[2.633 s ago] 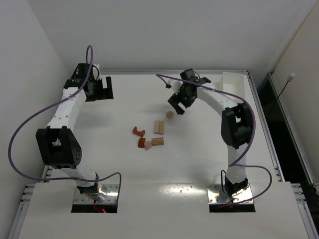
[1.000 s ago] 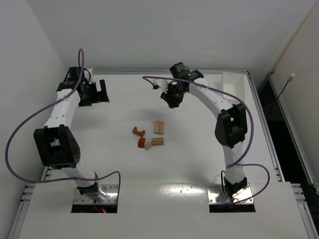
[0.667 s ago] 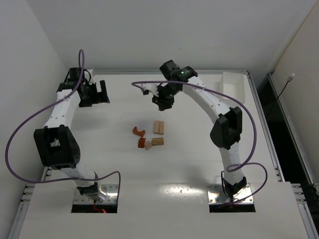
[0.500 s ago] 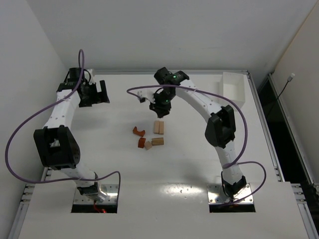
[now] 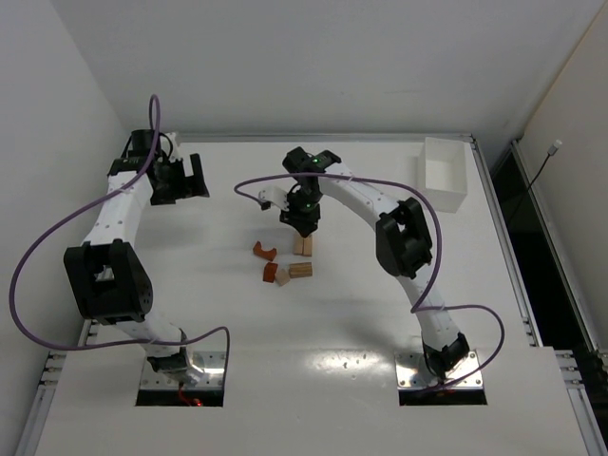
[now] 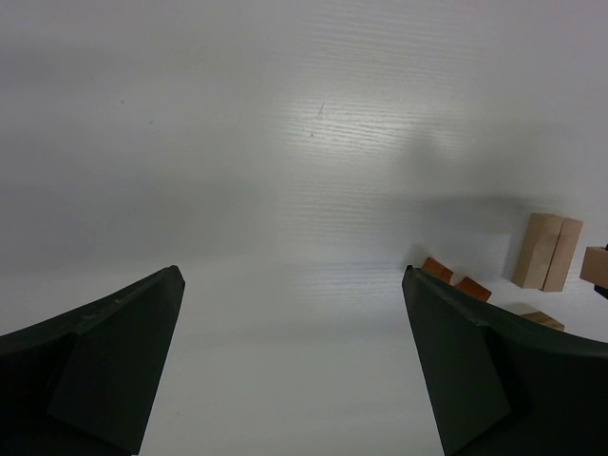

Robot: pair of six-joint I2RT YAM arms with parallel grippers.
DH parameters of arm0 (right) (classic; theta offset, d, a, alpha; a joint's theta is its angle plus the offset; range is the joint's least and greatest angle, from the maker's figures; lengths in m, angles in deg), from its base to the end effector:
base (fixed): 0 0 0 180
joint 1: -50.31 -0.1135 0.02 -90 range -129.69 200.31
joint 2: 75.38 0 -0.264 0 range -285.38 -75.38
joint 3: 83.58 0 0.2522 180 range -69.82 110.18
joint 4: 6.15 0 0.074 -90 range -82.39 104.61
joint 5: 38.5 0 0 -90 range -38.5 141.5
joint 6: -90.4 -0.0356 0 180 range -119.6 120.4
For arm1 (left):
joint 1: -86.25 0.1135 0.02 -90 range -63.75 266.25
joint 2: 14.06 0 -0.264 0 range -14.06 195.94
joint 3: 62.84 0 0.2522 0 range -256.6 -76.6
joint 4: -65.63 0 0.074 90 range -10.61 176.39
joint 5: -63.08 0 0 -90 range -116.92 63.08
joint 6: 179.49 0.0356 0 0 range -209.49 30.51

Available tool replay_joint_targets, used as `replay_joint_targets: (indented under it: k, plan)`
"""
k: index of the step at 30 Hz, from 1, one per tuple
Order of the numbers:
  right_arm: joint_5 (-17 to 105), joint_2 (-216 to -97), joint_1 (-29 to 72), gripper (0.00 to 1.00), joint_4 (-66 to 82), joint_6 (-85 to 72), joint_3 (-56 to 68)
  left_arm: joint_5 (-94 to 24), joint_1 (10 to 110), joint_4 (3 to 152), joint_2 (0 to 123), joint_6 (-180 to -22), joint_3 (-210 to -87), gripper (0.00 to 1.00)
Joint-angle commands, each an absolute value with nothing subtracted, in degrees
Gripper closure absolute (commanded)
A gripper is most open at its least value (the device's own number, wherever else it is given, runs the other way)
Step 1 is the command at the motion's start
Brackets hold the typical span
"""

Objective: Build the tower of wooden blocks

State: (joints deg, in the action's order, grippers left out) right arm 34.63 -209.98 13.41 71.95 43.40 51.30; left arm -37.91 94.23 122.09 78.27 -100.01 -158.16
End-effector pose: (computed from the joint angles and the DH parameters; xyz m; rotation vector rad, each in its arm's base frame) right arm 0.3779 0.2967 0.1971 -1.8885 2.1835 0.4111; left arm 0.3450 0.0415 0.3029 -0.3231 2.4771 -0.2584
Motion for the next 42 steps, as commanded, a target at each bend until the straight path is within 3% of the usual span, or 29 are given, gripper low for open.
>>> replay_joint_targets:
  k: [1,29,35,42]
  plan:
    - [34.89,-209.32,13.05,1.00,68.71,41.01,50.85,-39.83,95.39,120.79,76.46,-99.86,-157.99,0.00]
    - [37.08,-214.33,12.52,1.00,66.41,38.81,51.90,-42.04,97.58,121.32,79.19,-100.39,-159.57,0.00]
    - [37.08,-214.86,12.52,0.78,66.41,38.81,51.29,-42.57,97.58,121.32,79.72,-100.39,-159.57,0.00]
    - [37.08,-214.86,11.99,0.64,66.41,38.81,51.29,-43.09,97.58,120.79,80.24,-100.39,-159.57,0.00]
